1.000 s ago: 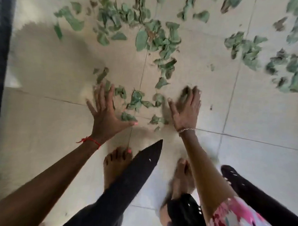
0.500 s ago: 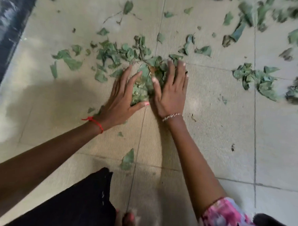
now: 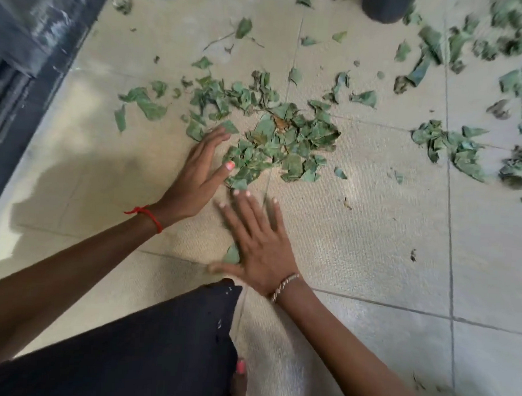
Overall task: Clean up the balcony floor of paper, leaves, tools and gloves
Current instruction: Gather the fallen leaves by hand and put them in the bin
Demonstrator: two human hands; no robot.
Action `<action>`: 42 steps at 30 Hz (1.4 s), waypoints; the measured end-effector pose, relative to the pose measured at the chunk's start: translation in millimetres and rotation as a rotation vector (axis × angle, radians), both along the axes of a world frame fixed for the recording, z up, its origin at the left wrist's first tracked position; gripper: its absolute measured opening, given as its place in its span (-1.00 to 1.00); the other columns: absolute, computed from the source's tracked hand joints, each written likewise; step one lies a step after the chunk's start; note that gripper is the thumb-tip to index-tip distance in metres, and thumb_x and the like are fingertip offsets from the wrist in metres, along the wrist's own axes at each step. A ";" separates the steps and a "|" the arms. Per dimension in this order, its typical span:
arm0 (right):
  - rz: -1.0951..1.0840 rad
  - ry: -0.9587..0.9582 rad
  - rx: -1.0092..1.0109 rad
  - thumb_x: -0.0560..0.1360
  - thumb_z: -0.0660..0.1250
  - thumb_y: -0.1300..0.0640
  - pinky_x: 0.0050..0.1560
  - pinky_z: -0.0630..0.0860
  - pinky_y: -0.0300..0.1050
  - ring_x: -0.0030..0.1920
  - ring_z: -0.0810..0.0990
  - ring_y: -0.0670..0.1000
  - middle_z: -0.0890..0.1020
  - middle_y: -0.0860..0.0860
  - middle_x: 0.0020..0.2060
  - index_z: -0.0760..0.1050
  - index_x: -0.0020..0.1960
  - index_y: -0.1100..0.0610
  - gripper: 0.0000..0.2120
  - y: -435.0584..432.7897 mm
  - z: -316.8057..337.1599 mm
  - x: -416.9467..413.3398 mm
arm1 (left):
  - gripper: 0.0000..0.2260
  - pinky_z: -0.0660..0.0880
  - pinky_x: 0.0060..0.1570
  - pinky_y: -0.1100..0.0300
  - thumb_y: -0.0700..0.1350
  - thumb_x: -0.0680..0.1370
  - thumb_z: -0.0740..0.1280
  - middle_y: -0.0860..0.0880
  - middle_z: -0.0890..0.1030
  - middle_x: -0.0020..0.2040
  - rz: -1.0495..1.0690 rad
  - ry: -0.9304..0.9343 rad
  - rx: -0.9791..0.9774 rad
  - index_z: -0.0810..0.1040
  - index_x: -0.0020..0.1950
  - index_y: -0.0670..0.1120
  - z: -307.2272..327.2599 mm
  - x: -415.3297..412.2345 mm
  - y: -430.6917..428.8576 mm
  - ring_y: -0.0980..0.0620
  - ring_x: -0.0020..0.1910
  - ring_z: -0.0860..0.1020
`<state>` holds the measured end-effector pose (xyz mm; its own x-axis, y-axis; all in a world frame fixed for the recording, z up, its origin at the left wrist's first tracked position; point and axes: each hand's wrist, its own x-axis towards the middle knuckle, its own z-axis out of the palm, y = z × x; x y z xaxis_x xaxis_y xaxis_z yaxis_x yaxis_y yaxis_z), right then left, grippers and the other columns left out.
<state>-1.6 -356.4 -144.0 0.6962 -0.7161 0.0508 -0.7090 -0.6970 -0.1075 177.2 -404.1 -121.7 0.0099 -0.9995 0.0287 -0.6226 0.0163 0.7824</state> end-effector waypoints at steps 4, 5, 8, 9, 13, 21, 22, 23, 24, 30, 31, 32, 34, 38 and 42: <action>-0.253 0.005 -0.009 0.51 -0.07 -0.30 0.42 -0.27 0.16 0.48 -0.04 0.03 0.08 0.07 0.49 0.07 0.50 0.09 -0.31 -49.3 12.3 15.2 | -0.48 0.04 0.48 -0.12 0.14 0.55 0.04 -0.04 0.21 0.50 0.065 -0.085 -0.057 0.25 0.44 -0.09 0.4 -3.7 -6.2 0.06 0.50 0.11; -0.305 0.004 -0.022 0.54 -0.11 -0.27 0.41 -0.36 0.14 0.48 -0.10 0.03 0.00 0.07 0.50 -0.02 0.50 0.09 -0.34 -62.6 15.7 15.6 | -0.47 0.00 0.48 -0.15 0.16 0.54 0.03 -0.03 0.22 0.49 0.106 -0.124 -0.073 0.26 0.43 -0.09 -0.5 -3.9 -6.6 0.06 0.50 0.11; -0.489 -0.036 0.035 0.49 -0.27 -0.31 0.31 -0.55 0.07 0.44 -0.35 -0.01 -0.33 0.03 0.42 -0.31 0.44 0.05 -0.34 -90.7 22.4 6.2 | -0.38 -0.22 0.46 -0.10 0.26 0.50 -0.03 -0.04 0.13 0.53 0.272 -0.331 -0.040 0.23 0.45 -0.06 -7.3 0.5 -3.7 0.00 0.53 -0.02; -0.574 -0.065 0.047 0.48 -0.28 -0.33 0.32 -0.54 0.08 0.44 -0.37 -0.01 -0.35 0.03 0.40 -0.33 0.43 0.05 -0.32 -96.0 22.1 -0.7 | -0.34 -0.24 0.43 -0.11 0.30 0.48 -0.05 -0.07 0.08 0.54 0.330 -0.391 -0.003 0.19 0.47 -0.05 -9.5 2.5 -2.5 -0.04 0.54 -0.07; -0.830 -0.111 0.197 0.46 -0.24 -0.37 0.45 -0.30 0.14 0.49 -0.27 0.07 -0.23 0.12 0.49 -0.27 0.49 0.13 -0.21 -103.4 12.7 -14.0 | -0.25 -0.25 0.45 -0.19 0.34 0.44 -0.11 -0.20 -0.08 0.55 0.461 -0.382 0.161 0.04 0.52 -0.07 -15.2 1.2 -4.8 -0.16 0.52 -0.19; -0.567 -0.729 0.259 0.53 -0.04 -0.20 0.43 0.23 0.07 0.46 0.17 0.05 0.11 0.06 0.47 0.14 0.46 0.13 -0.39 -100.8 20.0 22.5 | -0.41 -0.03 0.49 -0.15 0.22 0.56 -0.01 -0.08 -0.07 0.56 0.231 -0.171 -0.115 0.10 0.51 -0.06 -8.5 -7.0 -54.5 -0.04 0.53 -0.12; -0.626 -0.772 0.228 0.52 -0.03 -0.23 0.40 0.26 0.09 0.44 0.21 0.05 0.13 0.05 0.46 0.17 0.44 0.12 -0.38 -108.4 22.1 18.9 | -0.43 -0.06 0.48 -0.19 0.22 0.56 -0.01 -0.08 -0.06 0.56 0.291 -0.191 -0.119 0.12 0.50 -0.05 -6.6 2.2 -62.8 -0.05 0.53 -0.11; -0.673 -0.777 0.201 0.50 -0.03 -0.25 0.39 0.27 0.11 0.44 0.22 0.06 0.14 0.05 0.46 0.19 0.44 0.12 -0.36 -116.1 22.9 14.7 | -0.44 -0.12 0.47 -0.22 0.21 0.57 0.00 -0.09 -0.05 0.56 0.366 -0.225 -0.099 0.13 0.50 -0.04 -4.8 13.4 -70.2 -0.07 0.53 -0.11; -0.697 -0.765 0.189 0.48 -0.03 -0.27 0.39 0.27 0.12 0.44 0.21 0.06 0.14 0.06 0.46 0.19 0.44 0.12 -0.33 -122.7 22.3 9.6 | -0.45 -0.18 0.46 -0.24 0.20 0.58 0.02 -0.10 -0.06 0.56 0.442 -0.273 -0.066 0.14 0.49 -0.04 -3.9 25.9 -76.0 -0.09 0.53 -0.12; -0.652 -0.608 0.165 0.47 -0.03 -0.30 0.40 0.25 0.13 0.45 0.19 0.08 0.16 0.08 0.47 0.14 0.46 0.17 -0.26 -141.0 10.0 6.4 | -0.42 -0.25 0.45 -0.20 0.23 0.59 0.03 -0.19 -0.04 0.55 0.613 -0.333 0.172 0.11 0.50 -0.07 -13.7 76.7 -91.7 -0.15 0.53 -0.13; -0.642 -0.585 0.152 0.47 -0.04 -0.31 0.42 0.23 0.11 0.46 0.17 0.06 0.15 0.07 0.47 0.13 0.47 0.16 -0.26 -140.4 8.4 7.5 | -0.43 -0.20 0.47 -0.18 0.22 0.59 0.02 -0.17 -0.01 0.55 0.567 -0.319 0.157 0.10 0.50 -0.07 -14.4 72.8 -91.8 -0.13 0.53 -0.09; -0.634 -0.594 0.154 0.47 -0.03 -0.30 0.43 0.22 0.06 0.46 0.17 0.04 0.15 0.05 0.47 0.13 0.47 0.15 -0.27 -139.9 7.9 8.2 | -0.46 -0.13 0.48 -0.17 0.19 0.60 0.03 -0.16 0.03 0.55 0.501 -0.292 0.116 0.11 0.50 -0.07 -13.9 66.9 -91.6 -0.11 0.53 -0.03; -0.632 -0.707 0.175 0.49 0.05 -0.25 0.39 0.22 -0.19 0.44 0.20 -0.04 0.18 0.01 0.46 0.18 0.44 0.14 -0.33 -138.7 9.2 7.1 | -0.53 0.08 0.46 -0.08 0.13 0.62 0.05 -0.11 0.17 0.51 0.352 -0.136 0.023 0.14 0.49 -0.03 -9.1 51.8 -89.3 -0.02 0.44 0.22; -0.710 -0.875 0.099 0.47 0.08 -0.23 0.36 0.19 -0.22 0.41 0.21 -0.03 0.20 0.03 0.43 0.28 0.38 0.16 -0.37 -148.8 11.6 -1.7 | -0.50 0.21 0.41 0.14 0.20 0.57 0.07 0.06 0.27 0.48 0.160 0.119 -0.114 0.18 0.48 0.07 1.6 42.6 -92.2 0.16 0.42 0.26; -0.865 -0.674 0.066 0.44 -0.02 -0.29 0.44 0.16 0.08 0.43 0.19 0.11 0.20 0.13 0.44 0.24 0.40 0.17 -0.29 -180.1 12.1 -9.7 | -0.49 0.10 0.46 0.13 0.16 0.55 0.08 0.03 0.22 0.49 0.281 0.040 -0.159 0.23 0.46 -0.02 -4.9 60.4 -110.0 0.10 0.48 0.16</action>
